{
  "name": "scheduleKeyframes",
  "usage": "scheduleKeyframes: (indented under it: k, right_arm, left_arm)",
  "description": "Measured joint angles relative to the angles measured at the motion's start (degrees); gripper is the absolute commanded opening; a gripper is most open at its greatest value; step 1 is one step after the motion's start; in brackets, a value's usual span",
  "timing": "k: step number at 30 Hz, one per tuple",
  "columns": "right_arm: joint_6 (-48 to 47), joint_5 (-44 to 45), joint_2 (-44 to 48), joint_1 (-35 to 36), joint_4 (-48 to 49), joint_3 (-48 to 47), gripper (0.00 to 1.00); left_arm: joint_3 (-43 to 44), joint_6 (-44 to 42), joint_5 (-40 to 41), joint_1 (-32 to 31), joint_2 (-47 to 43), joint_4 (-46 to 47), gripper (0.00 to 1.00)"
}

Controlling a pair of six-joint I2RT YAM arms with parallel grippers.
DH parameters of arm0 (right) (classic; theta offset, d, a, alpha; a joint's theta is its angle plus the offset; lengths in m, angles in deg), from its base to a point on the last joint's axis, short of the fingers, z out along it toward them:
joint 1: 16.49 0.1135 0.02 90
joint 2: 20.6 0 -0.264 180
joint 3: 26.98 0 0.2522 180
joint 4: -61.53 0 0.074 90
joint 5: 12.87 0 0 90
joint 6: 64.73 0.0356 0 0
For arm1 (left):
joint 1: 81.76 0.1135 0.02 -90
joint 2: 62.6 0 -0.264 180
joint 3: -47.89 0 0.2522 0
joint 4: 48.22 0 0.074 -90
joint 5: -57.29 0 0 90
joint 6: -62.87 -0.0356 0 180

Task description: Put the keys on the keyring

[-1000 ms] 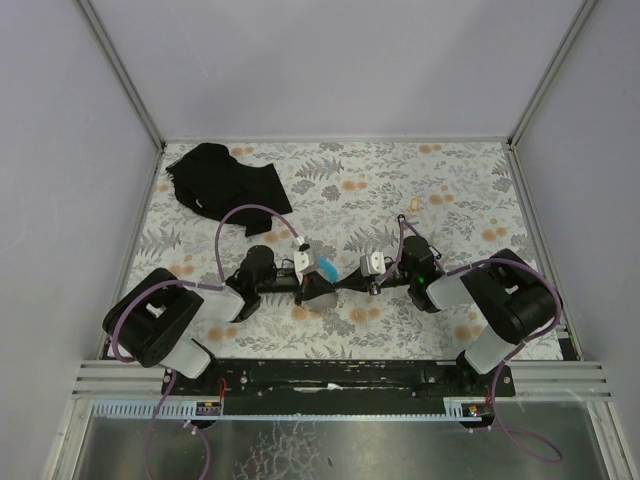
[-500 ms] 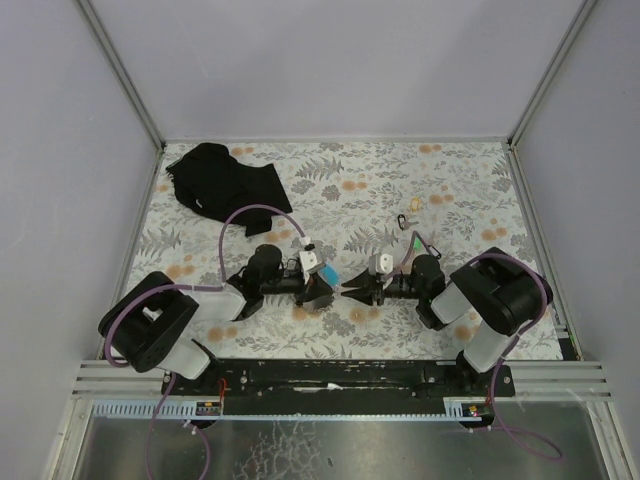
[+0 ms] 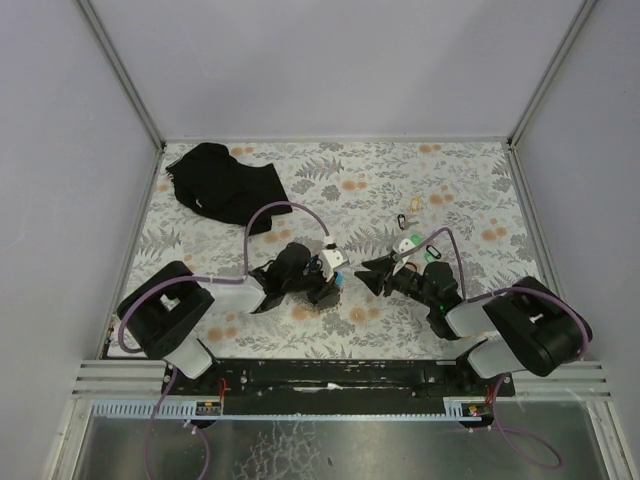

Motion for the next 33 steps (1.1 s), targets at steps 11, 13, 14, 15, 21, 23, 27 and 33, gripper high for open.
scheduleKeyframes:
  k: [11,13,14,15,21,23,27,33]
  right_arm:
    - [1.7,15.7,7.0,0.0,-19.7,-1.5,0.51]
    - [2.2,17.6,7.8,0.0,-22.9,-2.3,0.54]
    - [2.6,18.3,8.2,0.0,-24.2,-2.8,0.55]
    - [2.9,19.2,8.5,0.0,-25.8,-3.4,0.57]
    - [5.2,21.7,8.9,0.0,-37.1,-9.2,0.66]
    - [5.7,22.1,8.9,0.0,-41.2,-11.9,0.67]
    - [5.9,21.6,8.7,0.0,-45.2,-15.0,0.67]
    - [5.0,18.0,7.6,0.0,-47.4,-15.2,0.67]
  left_arm:
    - [6.4,-1.2,8.7,-3.9,4.3,-8.9,0.0]
    - [6.9,-1.3,9.7,-4.2,4.6,-9.4,0.0]
    - [7.1,-1.3,10.1,-4.3,4.7,-9.7,0.0]
    - [7.2,-1.3,10.4,-4.4,4.7,-9.7,0.0]
    - [6.8,-1.3,11.8,-4.5,4.7,-9.0,0.0]
    - [5.9,-1.3,11.8,-4.5,4.1,-8.1,0.0]
    - [2.9,-1.3,11.6,-4.5,1.9,-6.4,0.0]
    - [0.6,-1.5,11.2,-4.5,0.4,-4.6,0.0]
